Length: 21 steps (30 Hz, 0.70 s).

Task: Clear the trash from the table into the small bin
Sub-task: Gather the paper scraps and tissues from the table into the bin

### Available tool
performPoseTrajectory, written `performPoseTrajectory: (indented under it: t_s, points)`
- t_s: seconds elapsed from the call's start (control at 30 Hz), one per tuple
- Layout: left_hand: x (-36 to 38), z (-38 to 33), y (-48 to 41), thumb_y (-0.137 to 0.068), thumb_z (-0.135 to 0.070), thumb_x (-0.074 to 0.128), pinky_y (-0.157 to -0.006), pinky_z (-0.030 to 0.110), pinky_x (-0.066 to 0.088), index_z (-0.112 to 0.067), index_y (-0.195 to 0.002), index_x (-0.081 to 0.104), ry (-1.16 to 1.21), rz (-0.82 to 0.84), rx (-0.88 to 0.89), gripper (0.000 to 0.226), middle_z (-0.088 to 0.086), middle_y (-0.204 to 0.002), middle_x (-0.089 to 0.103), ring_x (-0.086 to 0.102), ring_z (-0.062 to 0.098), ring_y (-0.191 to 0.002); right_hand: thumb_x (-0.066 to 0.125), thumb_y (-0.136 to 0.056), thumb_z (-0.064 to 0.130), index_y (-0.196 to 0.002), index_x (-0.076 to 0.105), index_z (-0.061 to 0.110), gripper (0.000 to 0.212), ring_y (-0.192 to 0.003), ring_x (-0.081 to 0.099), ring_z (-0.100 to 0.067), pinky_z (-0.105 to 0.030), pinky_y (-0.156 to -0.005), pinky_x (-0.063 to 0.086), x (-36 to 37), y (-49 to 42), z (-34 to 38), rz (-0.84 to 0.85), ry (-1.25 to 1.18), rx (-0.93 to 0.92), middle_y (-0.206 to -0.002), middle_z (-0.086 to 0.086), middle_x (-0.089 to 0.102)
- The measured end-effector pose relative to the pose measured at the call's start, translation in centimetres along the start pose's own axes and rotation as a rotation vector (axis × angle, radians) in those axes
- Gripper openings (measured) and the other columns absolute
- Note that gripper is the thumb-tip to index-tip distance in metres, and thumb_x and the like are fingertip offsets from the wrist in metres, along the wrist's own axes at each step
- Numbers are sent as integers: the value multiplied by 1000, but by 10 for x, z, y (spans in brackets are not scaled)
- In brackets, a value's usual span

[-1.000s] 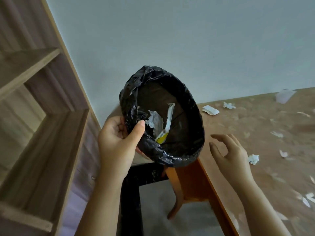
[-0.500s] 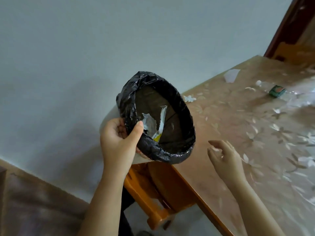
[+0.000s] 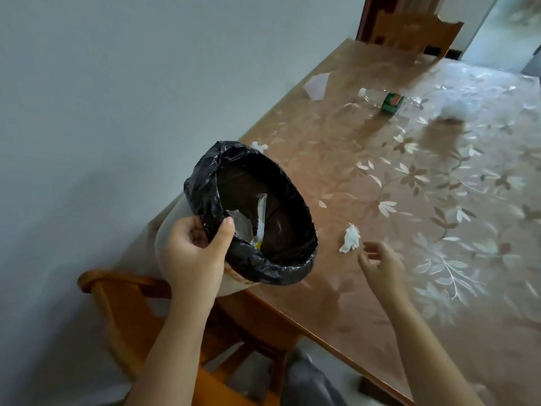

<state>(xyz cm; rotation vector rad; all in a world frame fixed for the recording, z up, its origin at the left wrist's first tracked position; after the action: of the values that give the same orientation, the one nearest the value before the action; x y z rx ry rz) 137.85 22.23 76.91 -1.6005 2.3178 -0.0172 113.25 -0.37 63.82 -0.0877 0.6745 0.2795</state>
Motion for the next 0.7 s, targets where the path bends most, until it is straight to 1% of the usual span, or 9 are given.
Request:
performPoseTrajectory:
  t_s: [0.07,0.13,0.23,0.37,0.43,0.5,0.53,0.6,0.7]
  points:
    - [12,5,-4,-68,-44,68,-65,34,54,-35,-75,60,5,19,-22,14,-10,-78,68,65,4,-73,63,-80,16,-101,60,11,22,-84,57,-19,-34,-76,46,8,-19,-14,12,4,33,-102,-9,62]
    - [21,10,-7,-66,-44,68,-64,29,53,-39,-73,62,11,23,-38,10,-12,-73,70,66,3,-73,64,-79,17,-104,59,10,26,-82,55,-18,-34,-75,45,18,-35,-29,33,28,62,-104,-12,61]
    - [31,15,-10,-64,-48,67,-57,18,51,-48,-71,62,-6,21,-54,8,-25,-74,68,65,0,-71,63,-79,22,-108,57,13,31,-83,54,-16,-32,-73,42,33,-56,-52,78,88,134,-109,-10,58]
    - [35,22,-11,-63,-50,67,-58,17,51,-46,-73,63,18,-7,-93,12,-23,-76,69,66,3,-73,62,-80,23,-114,54,14,36,-83,54,-18,-32,-73,42,49,-76,-64,136,109,152,-115,-10,50]
    - [36,23,-11,-62,-51,67,-59,18,51,-48,-73,63,21,-17,-101,12,-23,-76,69,66,4,-73,61,-80,24,-114,54,12,36,-86,56,-23,-34,-77,45,56,-81,-66,154,122,153,-116,-10,48]
    - [35,24,-10,-62,-51,68,-60,20,51,-48,-72,63,23,-39,-104,12,-23,-75,69,66,5,-73,61,-81,25,-112,55,11,34,-89,57,-27,-39,-80,47,62,-82,-68,180,130,159,-115,-11,48]
    - [34,24,-10,-61,-51,68,-60,21,51,-48,-72,63,26,-51,-108,13,-22,-75,69,66,5,-73,61,-81,23,-111,56,10,33,-88,57,-28,-38,-80,47,64,-82,-69,186,131,158,-113,-11,48]
    - [33,23,-10,-61,-51,68,-61,24,51,-47,-73,63,25,-65,-116,13,-21,-76,69,66,7,-73,60,-81,18,-105,58,8,27,-84,56,-28,-34,-75,44,68,-82,-71,187,138,146,-107,-12,49]
    - [29,21,-11,-61,-51,67,-60,23,51,-47,-71,63,21,-72,-115,12,-21,-74,69,66,7,-72,59,-80,11,-89,61,7,10,-75,50,-23,-29,-67,34,71,-79,-70,182,152,109,-91,-6,48]
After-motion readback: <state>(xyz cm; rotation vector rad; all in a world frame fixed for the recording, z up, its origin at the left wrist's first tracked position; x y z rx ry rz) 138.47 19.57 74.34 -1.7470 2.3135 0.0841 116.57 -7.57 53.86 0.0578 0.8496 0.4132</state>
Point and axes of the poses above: each hand's wrist, its own y-axis away from the middle knuckle, its own x-axis out of the palm, z = x × y, the point moved 7 cm from there along -y, towards the middle knuckle
